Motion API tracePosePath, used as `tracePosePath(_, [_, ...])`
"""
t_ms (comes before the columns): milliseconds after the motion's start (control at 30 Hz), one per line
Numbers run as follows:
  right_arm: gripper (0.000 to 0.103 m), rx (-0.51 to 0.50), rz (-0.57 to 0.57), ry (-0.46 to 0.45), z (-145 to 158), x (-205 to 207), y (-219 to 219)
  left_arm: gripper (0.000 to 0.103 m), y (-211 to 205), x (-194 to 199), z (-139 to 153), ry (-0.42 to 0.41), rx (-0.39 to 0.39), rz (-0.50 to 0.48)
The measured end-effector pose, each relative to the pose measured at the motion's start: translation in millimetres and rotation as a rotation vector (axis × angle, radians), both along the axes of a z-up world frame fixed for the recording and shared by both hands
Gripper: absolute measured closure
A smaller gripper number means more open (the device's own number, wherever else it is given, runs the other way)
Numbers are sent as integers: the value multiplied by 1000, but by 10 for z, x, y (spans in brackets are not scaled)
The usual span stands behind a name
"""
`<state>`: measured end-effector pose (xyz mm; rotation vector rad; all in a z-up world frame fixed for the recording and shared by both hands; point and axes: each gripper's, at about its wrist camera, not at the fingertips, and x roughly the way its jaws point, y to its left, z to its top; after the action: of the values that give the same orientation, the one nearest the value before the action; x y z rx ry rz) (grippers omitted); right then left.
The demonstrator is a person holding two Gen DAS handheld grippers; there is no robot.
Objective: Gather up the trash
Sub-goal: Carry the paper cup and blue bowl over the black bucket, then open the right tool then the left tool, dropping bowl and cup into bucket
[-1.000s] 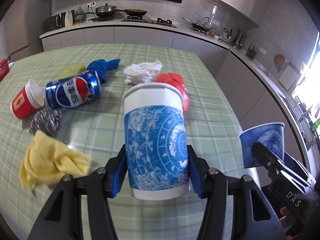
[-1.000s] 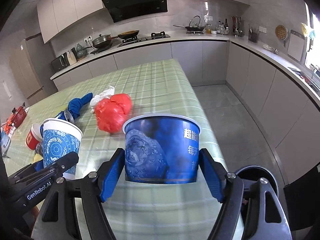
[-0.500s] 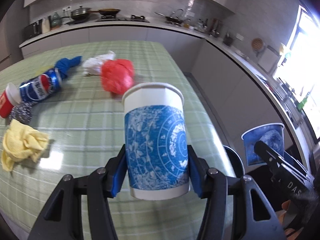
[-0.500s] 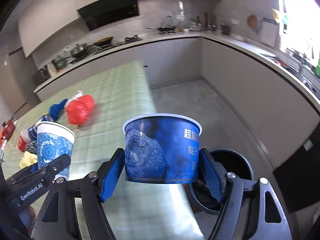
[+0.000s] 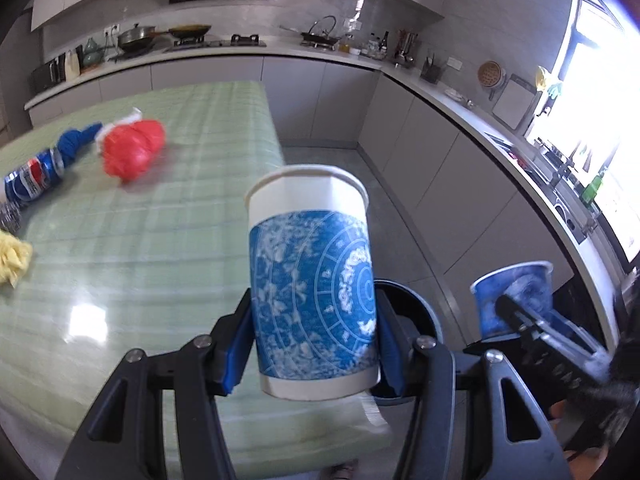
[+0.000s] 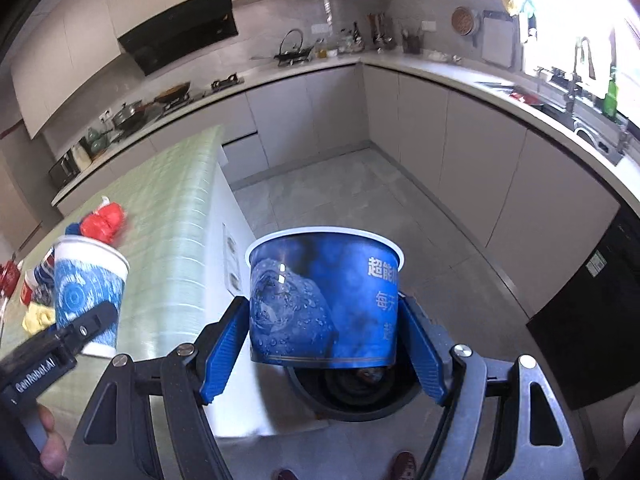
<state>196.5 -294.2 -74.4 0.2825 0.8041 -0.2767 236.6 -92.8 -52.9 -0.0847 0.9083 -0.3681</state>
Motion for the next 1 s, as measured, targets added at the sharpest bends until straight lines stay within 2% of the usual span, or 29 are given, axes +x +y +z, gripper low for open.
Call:
tracePosePath(100, [27,48,60,41,-189,6,-365,47,-283,-54,-98,26,3,24])
tracePosePath(233, [27,62,142,103,-507,96,-648,47,-553,-94,-260,49,12,73])
tracePosePath(500, [25,146,244,161,-1168,355,-859,47,-813,-52,-686,79,58,131])
tracePosePath(667, [24,152,265,196,-1474,525,-942,47,-962,-36,-787,65,99,138])
tracePosePath(867, [20,134,256,193,-1518,624,-1081,47,-1133,43,-923,85,120,123])
tracePosePath(1000, [20,69,201,173,-1479,589,-1262,43,-1275,100,-1125,115,147,106])
